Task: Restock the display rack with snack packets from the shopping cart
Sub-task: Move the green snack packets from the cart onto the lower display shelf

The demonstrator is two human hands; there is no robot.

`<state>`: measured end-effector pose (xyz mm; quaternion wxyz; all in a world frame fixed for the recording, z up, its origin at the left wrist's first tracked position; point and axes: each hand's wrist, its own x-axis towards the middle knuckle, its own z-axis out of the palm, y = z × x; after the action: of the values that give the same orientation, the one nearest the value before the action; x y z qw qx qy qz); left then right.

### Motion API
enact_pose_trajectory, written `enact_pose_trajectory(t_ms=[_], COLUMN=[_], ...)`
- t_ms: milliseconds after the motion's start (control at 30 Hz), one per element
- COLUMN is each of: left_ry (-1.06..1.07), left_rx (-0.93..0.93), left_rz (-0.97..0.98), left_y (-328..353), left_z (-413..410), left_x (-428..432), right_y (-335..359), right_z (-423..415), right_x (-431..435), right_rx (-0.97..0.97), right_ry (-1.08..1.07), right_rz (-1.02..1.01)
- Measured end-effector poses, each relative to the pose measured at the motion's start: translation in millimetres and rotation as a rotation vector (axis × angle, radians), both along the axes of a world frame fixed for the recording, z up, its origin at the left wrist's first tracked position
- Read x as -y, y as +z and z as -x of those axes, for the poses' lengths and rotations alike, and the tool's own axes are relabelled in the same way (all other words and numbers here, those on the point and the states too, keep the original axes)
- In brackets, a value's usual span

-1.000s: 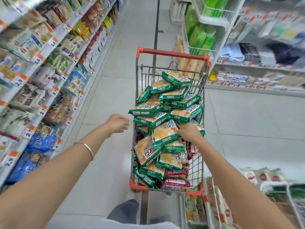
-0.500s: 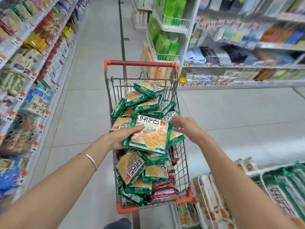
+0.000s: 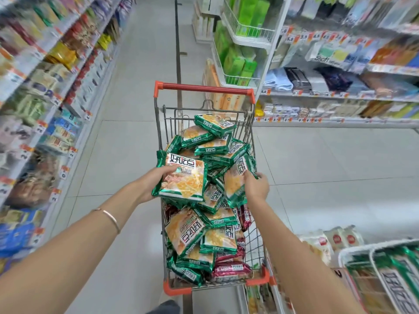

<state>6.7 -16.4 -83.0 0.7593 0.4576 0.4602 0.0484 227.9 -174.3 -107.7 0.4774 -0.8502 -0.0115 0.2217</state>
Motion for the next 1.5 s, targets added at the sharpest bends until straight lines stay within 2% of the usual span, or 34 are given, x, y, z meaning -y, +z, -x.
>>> enact_pose_trajectory(t_ms=[67, 133, 200, 267, 433, 600, 733, 933, 1167, 1233, 1333, 1433, 1500], left_ry=[-0.007, -0.02, -0.053, -0.037, -0.076, -0.102, -0.35, -0.604, -1.07, -1.195, -1.29, -1.391, -1.503], left_rx=[-0.022, -0.06, -0.065, -0.045, 0.013, 0.02, -0.075, -0.024, 0.117, 0.133, 0.223, 0.342, 0.357], left_rz=[-0.034, -0.053, -0.032, -0.001, 0.11, 0.191, 0.01, -0.155, -0.3, -0.426, -0.543, -0.74, -0.829], left_y=[-0.3, 0.1, 5.3, 14.0, 25.9, 30.6, 49.4, 80.1, 122.4, 126.1, 93.9, 108.6, 104.9], left_z=[-4.2, -10.5, -17.7, -28.2, -49.7, -43.5, -52.5, -112.5, -192.5, -220.6, -290.4, -295.9, -302.0], left_x=[3.3, 8.6, 22.0, 40.4, 84.1, 109.1, 138.0, 200.3, 332.8, 373.5, 436.5, 501.4, 534.6], right_y=[14.8, 31.2, 45.5, 58.3, 61.0, 46.9, 54.2, 84.0, 122.1, 127.5, 124.0, 109.6, 92.4], right_z=[-4.5, -13.2, -22.3, -20.4, 6.9, 11.2, 13.0, 1.7, 6.4, 6.5, 4.6, -5.1, -13.4], right_x=[24.0, 42.9, 53.3, 57.9, 60.8, 85.3, 121.7, 227.7, 386.8, 431.4, 501.4, 560.3, 588.5], right_rx=[0.096, 0.106, 0.007, -0.153, -0.452, -0.512, -0.502, -0.469, -0.294, -0.235, -0.121, 0.024, 0.105], right_ry=[0.029, 0.012, -0.014, 0.049, 0.316, 0.419, 0.43, 0.194, -0.168, -0.265, -0.355, -0.414, -0.466], right_rz=[-0.106, -0.226, -0.339, -0.43, -0.281, -0.233, -0.249, -0.344, -0.508, -0.573, -0.679, -0.707, -0.681])
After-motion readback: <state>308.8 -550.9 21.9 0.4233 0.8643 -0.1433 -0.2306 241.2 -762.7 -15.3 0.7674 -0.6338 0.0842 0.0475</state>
